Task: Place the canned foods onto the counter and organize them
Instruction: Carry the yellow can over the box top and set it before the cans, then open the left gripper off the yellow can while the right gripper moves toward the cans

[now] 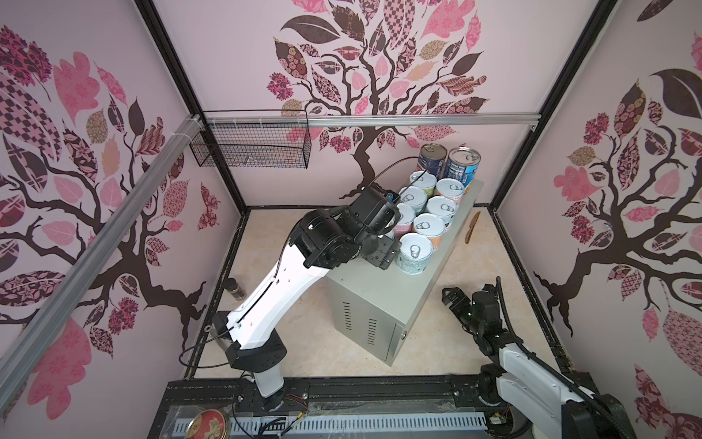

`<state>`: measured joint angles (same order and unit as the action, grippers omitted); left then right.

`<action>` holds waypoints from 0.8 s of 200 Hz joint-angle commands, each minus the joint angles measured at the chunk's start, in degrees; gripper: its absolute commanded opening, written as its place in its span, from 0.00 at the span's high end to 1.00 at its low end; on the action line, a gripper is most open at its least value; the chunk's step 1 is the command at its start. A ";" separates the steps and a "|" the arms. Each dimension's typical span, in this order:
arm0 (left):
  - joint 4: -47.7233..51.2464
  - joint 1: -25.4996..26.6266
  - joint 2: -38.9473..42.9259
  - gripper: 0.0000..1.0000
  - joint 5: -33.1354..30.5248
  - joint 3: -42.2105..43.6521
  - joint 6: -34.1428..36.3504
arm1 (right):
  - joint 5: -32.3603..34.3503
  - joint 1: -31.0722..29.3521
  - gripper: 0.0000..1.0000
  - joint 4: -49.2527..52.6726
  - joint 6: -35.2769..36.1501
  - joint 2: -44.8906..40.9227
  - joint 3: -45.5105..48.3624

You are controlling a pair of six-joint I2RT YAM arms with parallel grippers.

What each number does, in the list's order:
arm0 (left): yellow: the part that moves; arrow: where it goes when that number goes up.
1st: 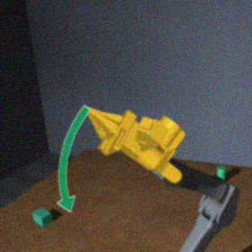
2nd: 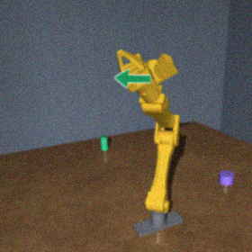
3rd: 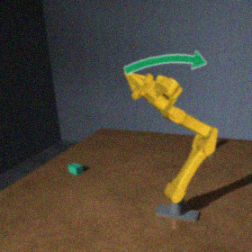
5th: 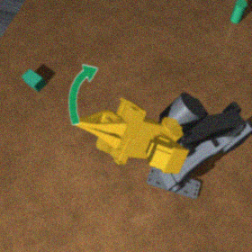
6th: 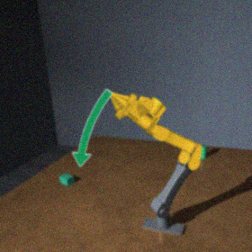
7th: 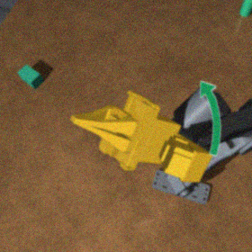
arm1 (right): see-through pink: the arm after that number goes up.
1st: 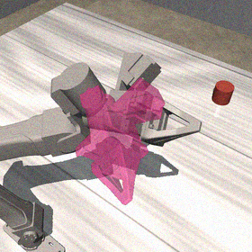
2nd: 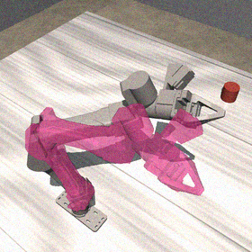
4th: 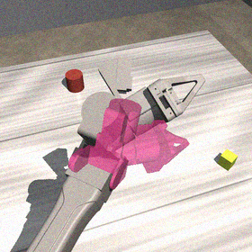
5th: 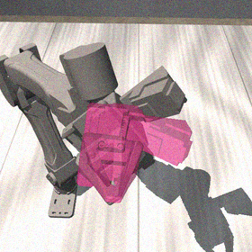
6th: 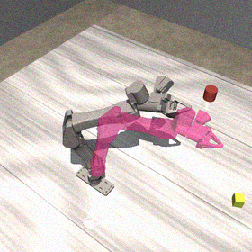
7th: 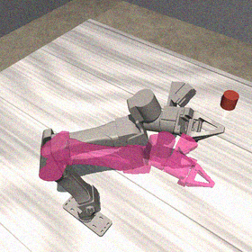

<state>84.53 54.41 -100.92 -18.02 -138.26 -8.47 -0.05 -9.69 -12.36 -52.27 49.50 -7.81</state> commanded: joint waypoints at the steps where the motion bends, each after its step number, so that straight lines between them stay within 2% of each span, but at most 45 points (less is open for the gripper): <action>1: -2.07 0.26 0.63 0.12 -0.91 -1.75 1.10 | -0.89 -0.25 0.00 -0.63 1.67 -1.21 -0.22; 66: -4.45 0.25 6.24 0.10 -0.71 -0.12 1.88 | 0.46 -0.24 0.00 4.75 2.75 -3.31 -2.88; 126: -11.20 0.25 19.28 0.11 0.95 11.91 1.36 | 3.04 -0.28 0.00 14.35 3.66 -10.98 -7.95; 160: -14.58 0.26 26.42 0.21 1.58 20.41 1.36 | 3.92 -0.24 0.00 19.07 7.13 -20.25 -11.43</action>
<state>74.35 54.43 -77.60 -17.50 -123.63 -7.27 2.04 -9.69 1.63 -48.34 34.85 -15.40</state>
